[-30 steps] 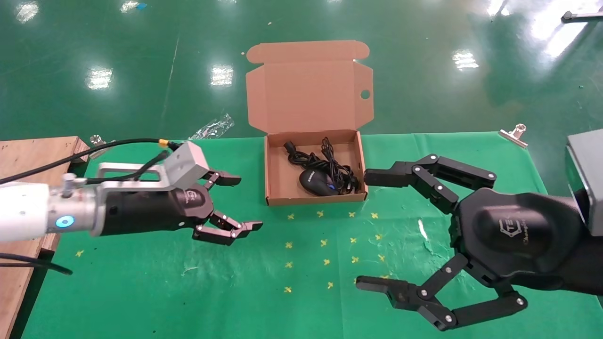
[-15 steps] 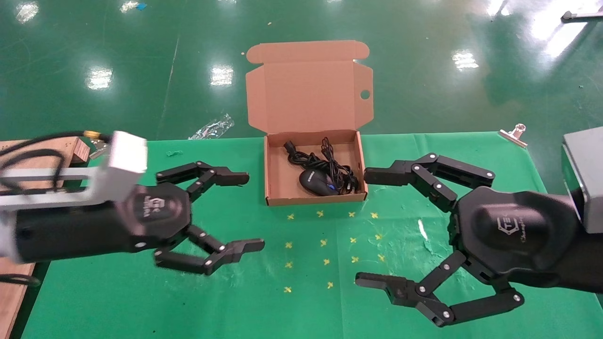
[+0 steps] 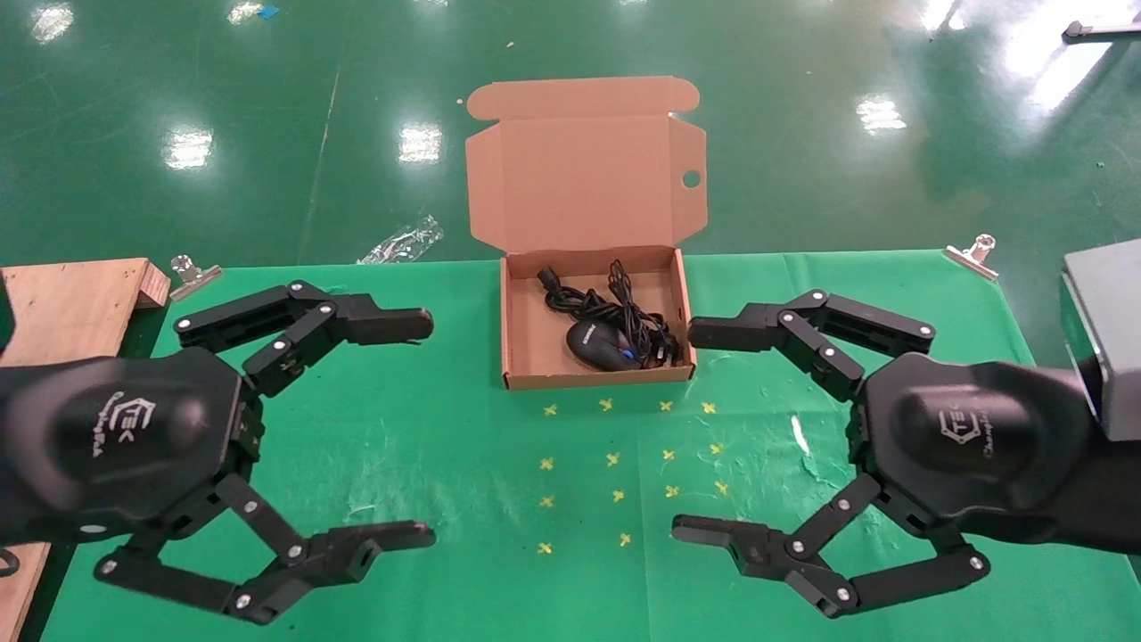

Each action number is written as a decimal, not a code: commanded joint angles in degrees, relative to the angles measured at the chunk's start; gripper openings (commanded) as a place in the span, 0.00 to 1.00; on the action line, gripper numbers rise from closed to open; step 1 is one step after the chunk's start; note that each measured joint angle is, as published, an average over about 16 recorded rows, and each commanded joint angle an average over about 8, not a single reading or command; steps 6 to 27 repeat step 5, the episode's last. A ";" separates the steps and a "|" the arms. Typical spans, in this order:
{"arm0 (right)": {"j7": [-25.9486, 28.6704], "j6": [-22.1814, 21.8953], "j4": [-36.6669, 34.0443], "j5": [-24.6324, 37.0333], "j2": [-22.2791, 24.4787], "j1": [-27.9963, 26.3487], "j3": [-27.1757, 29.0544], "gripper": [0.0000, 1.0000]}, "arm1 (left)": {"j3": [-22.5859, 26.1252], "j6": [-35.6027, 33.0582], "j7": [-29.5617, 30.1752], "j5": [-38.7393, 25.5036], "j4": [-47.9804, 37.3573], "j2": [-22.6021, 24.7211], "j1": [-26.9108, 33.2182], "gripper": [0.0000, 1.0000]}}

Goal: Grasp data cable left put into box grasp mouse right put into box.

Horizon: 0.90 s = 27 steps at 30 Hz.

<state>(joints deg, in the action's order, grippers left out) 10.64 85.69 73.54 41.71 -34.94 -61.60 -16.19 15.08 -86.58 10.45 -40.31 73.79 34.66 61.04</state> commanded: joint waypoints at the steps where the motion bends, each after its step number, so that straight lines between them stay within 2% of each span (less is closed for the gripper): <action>1: 0.00 0.01 0.00 -0.02 0.01 0.01 0.00 1.00 | -0.57 -0.55 -0.23 0.93 0.13 -0.23 -0.33 1.00; 27: 0.00 0.00 0.00 -0.01 0.00 0.00 0.00 1.00 | -0.25 -0.26 -0.11 0.44 0.07 -0.12 -0.17 1.00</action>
